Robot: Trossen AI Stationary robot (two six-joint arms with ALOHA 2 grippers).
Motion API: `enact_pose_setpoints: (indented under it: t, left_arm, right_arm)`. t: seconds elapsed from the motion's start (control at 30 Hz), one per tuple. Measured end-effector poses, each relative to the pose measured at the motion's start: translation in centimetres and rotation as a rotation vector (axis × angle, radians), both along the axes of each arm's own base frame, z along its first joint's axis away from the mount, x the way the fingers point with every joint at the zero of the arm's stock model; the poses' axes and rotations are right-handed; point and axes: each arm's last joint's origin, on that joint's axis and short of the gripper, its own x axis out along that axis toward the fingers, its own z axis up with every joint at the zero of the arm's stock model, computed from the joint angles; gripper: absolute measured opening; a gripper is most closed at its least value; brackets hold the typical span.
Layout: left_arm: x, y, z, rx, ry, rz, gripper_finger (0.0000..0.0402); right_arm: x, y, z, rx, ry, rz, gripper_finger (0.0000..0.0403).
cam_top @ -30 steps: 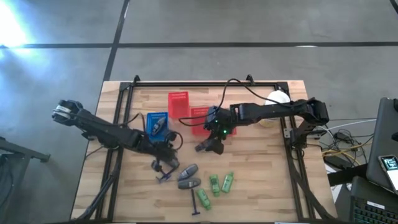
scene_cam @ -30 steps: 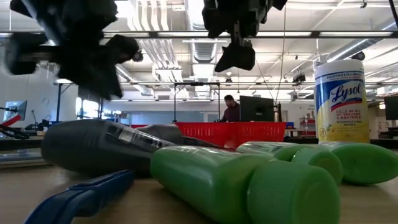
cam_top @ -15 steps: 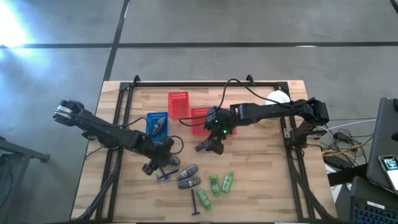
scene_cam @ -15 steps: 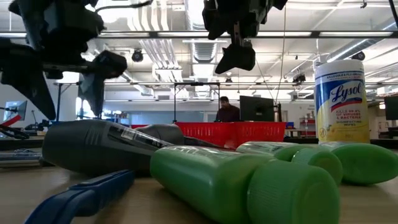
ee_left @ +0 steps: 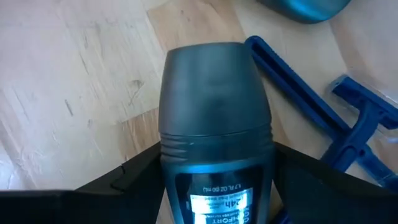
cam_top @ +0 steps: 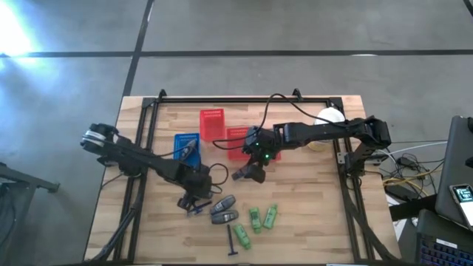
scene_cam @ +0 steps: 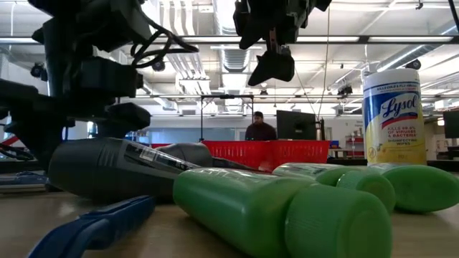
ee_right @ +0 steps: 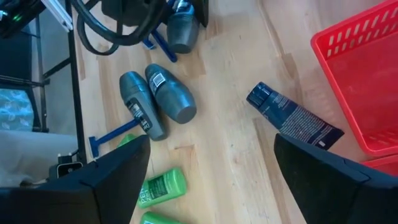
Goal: Pick & Place Travel size toiletries
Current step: Put the gray deodorant into the blue bin, then adjust the left red bin
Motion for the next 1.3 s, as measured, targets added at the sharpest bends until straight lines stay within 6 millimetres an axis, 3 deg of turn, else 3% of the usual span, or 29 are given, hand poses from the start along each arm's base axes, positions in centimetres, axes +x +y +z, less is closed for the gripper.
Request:
enact_pose_setpoints:
  t: [0.1,0.27,0.4,0.53,0.67,0.73,0.87,1.03,1.17,1.3]
  left_arm:
    - [-0.2,0.1,0.6,0.026,-0.029,0.02,0.0273]
    - [-0.6,0.5,3.8,0.028,-0.191,0.075,0.0263]
    - [-1.6,0.8,4.5,0.025,-0.177,0.088,0.0255]
    - [-2.6,1.1,7.4,-0.005,-0.224,0.184,0.0255]
    - [-3.1,3.5,11.0,0.041,-0.421,0.459,0.025]
    - [-2.9,5.6,11.6,0.054,-0.462,0.56,0.0244]
    - [-1.7,10.7,10.5,0.035,-0.412,0.602,0.0233]
    - [-0.3,15.5,7.7,0.189,-0.278,0.508,0.0232]
    - [1.0,17.5,6.0,0.238,-0.222,0.445,0.0232]
    - [2.4,18.3,4.4,0.223,-0.167,0.393,0.023]
  right_arm:
    - [-0.1,0.0,-0.1,0.001,0.015,0.0,0.0349]
    - [-0.2,0.0,0.0,-0.003,0.015,0.006,0.0352]
    - [-0.3,0.0,0.2,-0.012,0.005,0.018,0.0345]
    - [-0.9,0.0,0.8,-0.023,0.006,0.025,0.0335]
    - [-1.5,-0.1,1.1,-0.064,0.029,0.005,0.0328]
    - [-1.6,-0.1,1.2,-0.085,0.029,-0.004,0.0326]
    - [-1.7,-0.3,1.3,-0.099,0.026,-0.006,0.0327]
    - [-1.9,-0.3,1.5,-0.097,0.031,-0.021,0.0339]
    - [-2.7,-0.2,2.2,-0.132,0.045,-0.059,0.0348]
    - [-3.7,0.0,3.5,-0.156,0.02,-0.098,0.0353]
